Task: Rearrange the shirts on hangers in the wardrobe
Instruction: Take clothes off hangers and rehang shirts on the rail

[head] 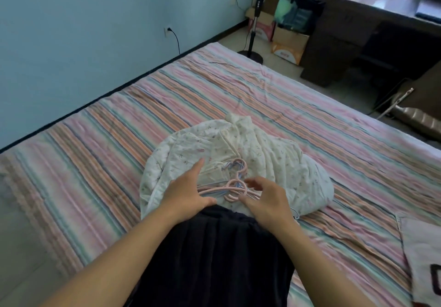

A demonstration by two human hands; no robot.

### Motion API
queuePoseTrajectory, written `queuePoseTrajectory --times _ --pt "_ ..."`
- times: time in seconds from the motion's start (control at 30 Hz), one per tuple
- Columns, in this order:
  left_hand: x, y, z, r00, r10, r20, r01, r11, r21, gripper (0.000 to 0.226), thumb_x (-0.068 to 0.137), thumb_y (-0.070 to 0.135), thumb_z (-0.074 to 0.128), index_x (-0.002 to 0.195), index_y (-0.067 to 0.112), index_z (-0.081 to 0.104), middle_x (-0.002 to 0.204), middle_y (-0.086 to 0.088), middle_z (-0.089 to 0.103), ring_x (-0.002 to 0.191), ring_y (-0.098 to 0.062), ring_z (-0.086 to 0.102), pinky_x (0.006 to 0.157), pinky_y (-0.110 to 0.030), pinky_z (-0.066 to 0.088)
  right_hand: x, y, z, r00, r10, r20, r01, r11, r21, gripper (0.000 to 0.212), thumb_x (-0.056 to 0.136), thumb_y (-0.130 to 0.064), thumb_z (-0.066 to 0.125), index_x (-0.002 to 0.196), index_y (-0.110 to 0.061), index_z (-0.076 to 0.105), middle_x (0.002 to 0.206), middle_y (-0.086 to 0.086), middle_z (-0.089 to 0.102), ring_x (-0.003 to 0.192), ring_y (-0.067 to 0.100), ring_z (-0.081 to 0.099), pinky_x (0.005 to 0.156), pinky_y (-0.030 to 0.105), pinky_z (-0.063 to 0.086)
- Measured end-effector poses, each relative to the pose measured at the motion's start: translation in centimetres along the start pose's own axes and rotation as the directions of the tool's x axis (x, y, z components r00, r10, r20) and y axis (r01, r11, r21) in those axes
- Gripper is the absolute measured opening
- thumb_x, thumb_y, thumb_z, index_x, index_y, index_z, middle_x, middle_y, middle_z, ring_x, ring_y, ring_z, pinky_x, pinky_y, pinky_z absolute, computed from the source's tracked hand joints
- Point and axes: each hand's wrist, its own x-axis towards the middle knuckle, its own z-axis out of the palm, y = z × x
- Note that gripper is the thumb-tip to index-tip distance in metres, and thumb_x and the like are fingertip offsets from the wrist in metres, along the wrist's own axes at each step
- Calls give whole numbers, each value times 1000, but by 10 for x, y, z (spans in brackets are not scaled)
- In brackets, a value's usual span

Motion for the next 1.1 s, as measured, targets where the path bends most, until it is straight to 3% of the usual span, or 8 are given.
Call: queuePoseTrajectory --times 0.1,0.3,0.43,0.7,0.9,1.0,1.1 --pt "-36 12 -45 999 -7 -37 8 999 33 110 63 50 85 150 45 19 149 7 45 131 -18 48 101 -39 46 -28 -49 -26 996 -87 28 88 994 -63 39 78 -31 80 116 -26 70 101 -18 67 88 -5 56 74 7 37" --pt "-128 46 -142 999 15 -39 -9 988 155 117 56 46 91 151 37 23 145 5 49 127 -20 51 99 -44 49 -100 -159 -70 965 -194 179 234 943 -238 60 77 -48 75 131 -29 59 131 -11 60 119 11 55 93 31 47" --pt "-216 64 -205 991 93 -99 -66 968 244 101 57 49 86 141 43 31 134 11 57 116 -14 56 89 -37 51 -170 -230 -91 928 -269 258 343 886 -313 71 76 -58 73 137 -32 51 137 -11 56 118 12 57 90 31 47" --pt "-400 78 -294 972 146 -186 -72 931 358 103 63 58 81 149 39 28 151 11 43 136 -15 43 106 -42 42 -312 -342 -107 851 -463 249 523 793 -312 69 78 -55 73 139 -34 48 142 -14 52 129 8 48 99 31 42" --pt "-531 70 -347 944 126 -307 18 904 426 94 67 64 77 146 42 31 146 11 49 129 -17 50 97 -38 44 -403 -427 -101 735 -616 285 678 670 -302 68 78 -54 75 138 -33 50 142 -13 53 130 10 49 102 33 41" --pt "-591 53 -373 928 44 -370 123 901 416 80 70 65 74 139 40 41 135 10 58 117 -17 57 93 -40 49 -437 -469 -94 643 -684 345 765 596 -244 65 78 -55 75 136 -36 51 140 -13 55 128 8 49 96 29 40" --pt "-647 34 -388 911 -70 -405 235 898 373 83 73 64 73 143 36 39 140 10 54 123 -16 54 98 -39 47 -467 -510 -87 539 -747 389 841 499 -208 64 78 -56 74 135 -36 52 137 -13 57 124 7 52 92 26 40"
